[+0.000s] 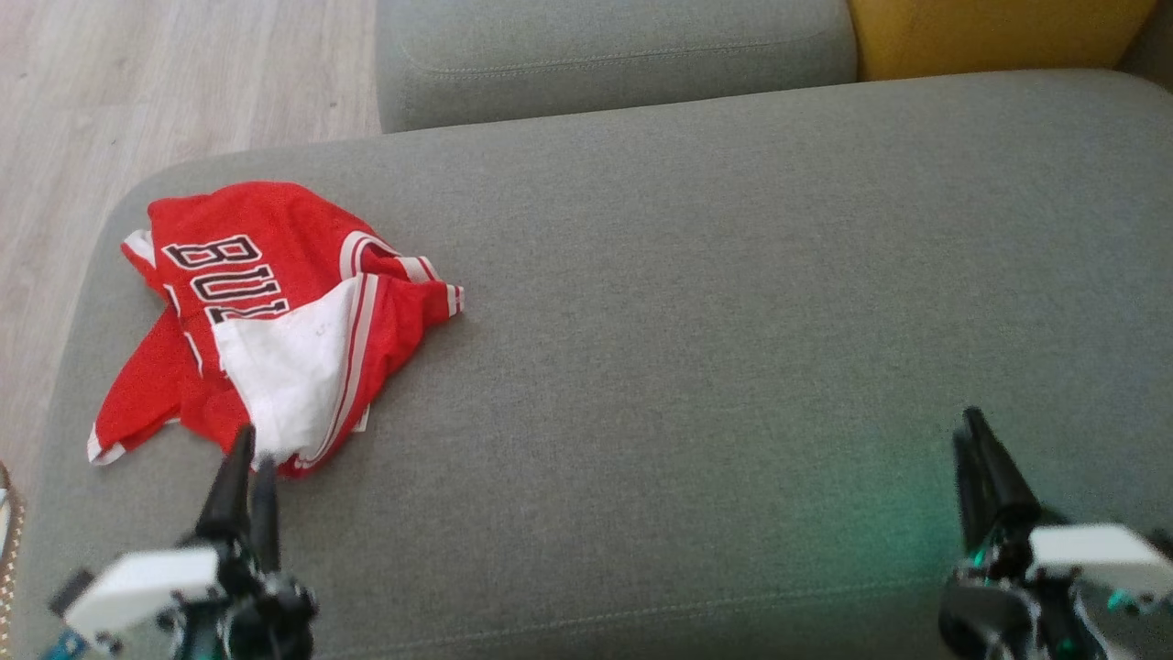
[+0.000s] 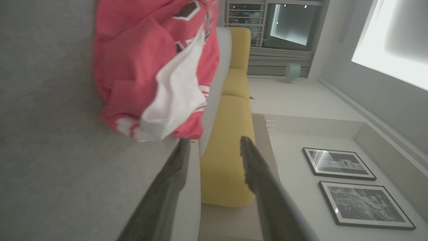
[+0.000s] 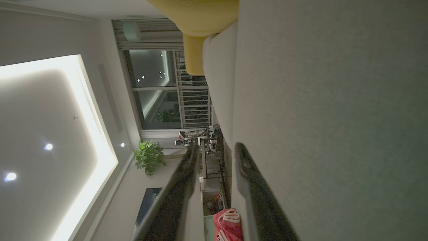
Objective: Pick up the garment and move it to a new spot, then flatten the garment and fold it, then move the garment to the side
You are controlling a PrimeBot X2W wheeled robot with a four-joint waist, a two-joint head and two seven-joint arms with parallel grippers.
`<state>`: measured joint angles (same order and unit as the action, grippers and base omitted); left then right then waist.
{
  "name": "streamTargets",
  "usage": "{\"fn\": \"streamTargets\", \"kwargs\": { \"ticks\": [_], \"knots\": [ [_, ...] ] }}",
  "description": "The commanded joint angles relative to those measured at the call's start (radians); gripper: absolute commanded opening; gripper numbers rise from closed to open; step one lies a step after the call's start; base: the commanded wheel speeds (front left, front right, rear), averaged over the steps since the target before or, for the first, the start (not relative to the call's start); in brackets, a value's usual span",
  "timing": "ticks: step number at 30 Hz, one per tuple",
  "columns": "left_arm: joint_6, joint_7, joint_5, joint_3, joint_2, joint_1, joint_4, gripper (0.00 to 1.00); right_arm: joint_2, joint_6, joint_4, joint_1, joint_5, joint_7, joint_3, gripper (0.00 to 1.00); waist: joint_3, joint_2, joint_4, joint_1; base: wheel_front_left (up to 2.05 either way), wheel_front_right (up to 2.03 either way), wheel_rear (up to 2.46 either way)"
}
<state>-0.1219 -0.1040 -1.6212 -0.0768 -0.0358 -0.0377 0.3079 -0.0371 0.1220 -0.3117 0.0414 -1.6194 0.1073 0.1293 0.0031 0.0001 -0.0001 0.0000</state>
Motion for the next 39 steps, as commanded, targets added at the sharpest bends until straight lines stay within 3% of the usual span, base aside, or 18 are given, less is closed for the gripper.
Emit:
{"fn": "streamTargets", "kwargs": {
  "ticks": [1, 12, 21, 39],
  "knots": [
    [0.000, 0.001, 0.001, 0.000, 0.000, 0.001, 0.000, 1.00, 0.000, 0.000, -0.001, 0.000, 0.001, -0.001, 0.000, 1.00, 0.000, -0.0001, 0.000, 0.0000, 0.00, 0.00, 0.00],
    [-0.001, 0.033, 0.031, -0.014, -0.001, 0.004, -0.018, 1.00, -0.001, 0.001, 0.005, 0.010, 0.045, -0.034, -0.009, 1.00, -0.008, -0.0001, -0.002, 0.0000, 0.00, 0.00, 0.00],
    [0.003, 0.060, 0.093, -0.049, -0.002, -0.001, -0.046, 1.00, -0.002, 0.001, 0.031, 0.025, 0.156, -0.060, -0.001, 1.00, -0.013, -0.0001, -0.003, 0.0000, 0.00, 0.00, 0.00],
    [0.090, 0.112, 0.345, -0.037, -0.004, -0.007, -0.209, 1.00, -0.004, 0.003, 0.131, 0.068, 0.496, -0.113, -0.047, 1.00, -0.016, -0.0001, -0.002, 0.0000, 0.00, 0.00, 0.00]
  ]
}}
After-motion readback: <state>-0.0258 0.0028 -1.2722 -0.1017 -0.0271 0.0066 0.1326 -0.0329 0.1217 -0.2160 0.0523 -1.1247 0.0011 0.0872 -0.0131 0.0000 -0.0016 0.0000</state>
